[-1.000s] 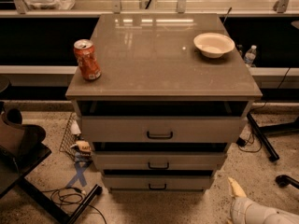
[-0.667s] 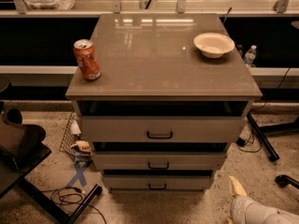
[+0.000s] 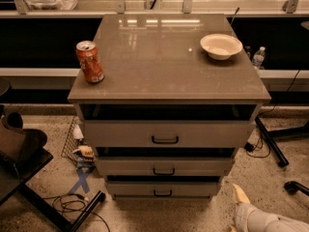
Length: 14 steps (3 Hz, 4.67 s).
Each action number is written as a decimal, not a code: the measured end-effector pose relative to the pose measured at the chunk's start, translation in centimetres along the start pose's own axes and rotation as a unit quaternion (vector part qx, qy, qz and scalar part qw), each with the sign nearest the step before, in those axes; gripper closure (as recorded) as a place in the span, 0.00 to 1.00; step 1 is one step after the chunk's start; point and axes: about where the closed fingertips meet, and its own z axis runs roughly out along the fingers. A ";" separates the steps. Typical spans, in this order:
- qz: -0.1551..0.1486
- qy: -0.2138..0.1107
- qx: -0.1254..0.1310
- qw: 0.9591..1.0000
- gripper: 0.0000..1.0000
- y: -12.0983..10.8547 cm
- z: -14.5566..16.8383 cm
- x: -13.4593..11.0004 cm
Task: Open bottom drawer
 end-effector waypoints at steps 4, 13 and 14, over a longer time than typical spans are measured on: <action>0.000 -0.038 -0.022 0.999 0.00 4.1 15.7 1.5; -0.102 0.014 -0.050 0.993 0.84 1.6 30.6 1.4; -0.102 0.014 -0.050 0.993 1.00 1.3 30.2 1.1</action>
Offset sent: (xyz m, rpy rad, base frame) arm 0.0491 0.0670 -0.1755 0.0523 0.0124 0.0520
